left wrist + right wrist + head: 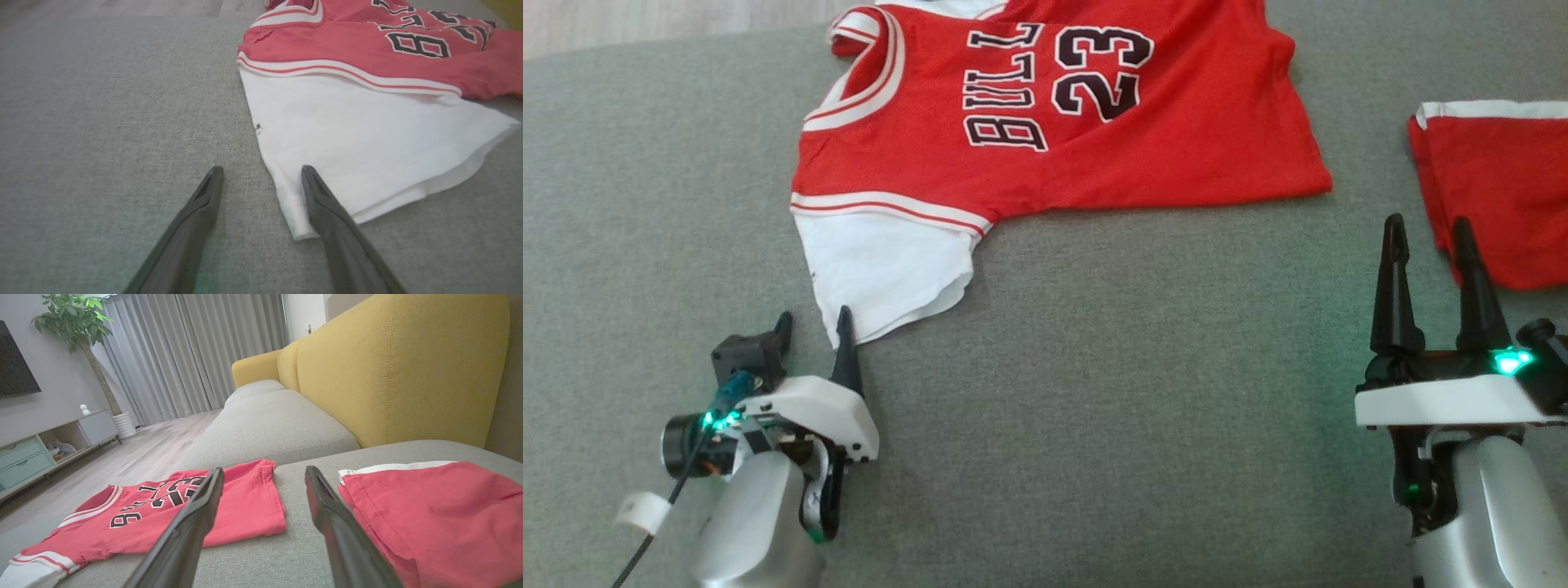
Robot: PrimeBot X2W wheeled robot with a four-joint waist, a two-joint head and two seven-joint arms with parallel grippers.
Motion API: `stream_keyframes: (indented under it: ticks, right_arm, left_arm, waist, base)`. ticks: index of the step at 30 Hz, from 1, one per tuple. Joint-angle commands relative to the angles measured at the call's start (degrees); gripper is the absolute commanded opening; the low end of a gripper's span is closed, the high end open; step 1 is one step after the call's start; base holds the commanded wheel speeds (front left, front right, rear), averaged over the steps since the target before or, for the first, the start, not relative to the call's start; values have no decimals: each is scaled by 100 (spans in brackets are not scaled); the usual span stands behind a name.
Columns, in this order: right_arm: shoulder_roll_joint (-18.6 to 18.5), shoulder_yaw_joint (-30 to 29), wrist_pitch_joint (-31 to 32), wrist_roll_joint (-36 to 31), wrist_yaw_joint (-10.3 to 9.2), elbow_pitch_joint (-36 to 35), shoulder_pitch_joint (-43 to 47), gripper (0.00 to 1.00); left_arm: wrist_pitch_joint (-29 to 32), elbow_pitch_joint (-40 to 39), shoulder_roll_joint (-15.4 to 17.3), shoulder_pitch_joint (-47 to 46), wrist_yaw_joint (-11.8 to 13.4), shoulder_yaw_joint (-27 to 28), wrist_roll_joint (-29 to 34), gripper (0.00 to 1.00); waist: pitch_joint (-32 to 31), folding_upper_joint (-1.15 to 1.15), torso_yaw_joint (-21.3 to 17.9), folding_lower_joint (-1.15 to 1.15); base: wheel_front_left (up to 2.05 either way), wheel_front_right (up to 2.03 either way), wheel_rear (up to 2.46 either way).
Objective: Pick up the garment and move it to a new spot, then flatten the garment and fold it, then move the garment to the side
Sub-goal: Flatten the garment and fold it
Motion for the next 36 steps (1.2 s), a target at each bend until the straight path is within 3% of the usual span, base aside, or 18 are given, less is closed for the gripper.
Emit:
stream_keyframes:
  ticks: [1, 11, 12, 13, 14, 24, 29, 36]
  right_arm:
    - [-10, 146, -36, 50, -4, -211, -179, 100]
    - [-10, 121, -36, 126, -4, -262, -221, 100]
    - [-10, 116, -36, 128, -4, -252, -226, 100]
    - [-10, 111, -36, 130, -4, -243, -232, 100]
    - [-9, 109, -36, 134, -4, -235, -238, 100]
    - [-9, -120, -36, -46, -4, 66, -330, 100]
    - [-9, -328, -12, -221, -4, 599, -647, 100]
    - [-9, -559, 547, -346, -4, 1628, -1491, 100]
  left_arm:
    - [45, -72, 178, -199, 51, 185, 19, 100]
    - [503, 253, 281, -201, -261, -96, 11, 100]
    - [527, 250, 265, -189, -313, -128, -7, 79]
    - [539, 240, 251, -179, -349, -154, -21, 24]
    - [530, 218, 240, -170, -374, -175, -28, 0]
    - [-245, -495, 184, -220, -325, -110, -71, 0]
    - [-915, -981, 252, -320, -236, -10, -5, 0]
    - [-1227, -1544, 192, -331, -263, -63, 30, 0]
  waist:
    - [52, 0, -47, -1]
    - [126, 0, -92, -1]
    - [118, 0, -87, -1]
    - [108, 0, -82, -1]
    - [96, 0, -76, -1]
    - [-7, 0, 67, -1]
    - [11, 0, 205, -1]
    - [114, 0, 397, -1]
  base:
    - [0, 0, 0]
    - [0, 0, 0]
    - [0, 0, 0]
    - [0, 0, 0]
    - [0, 0, 0]
    - [0, 0, 0]
    - [0, 0, 0]
    - [0, 0, 0]
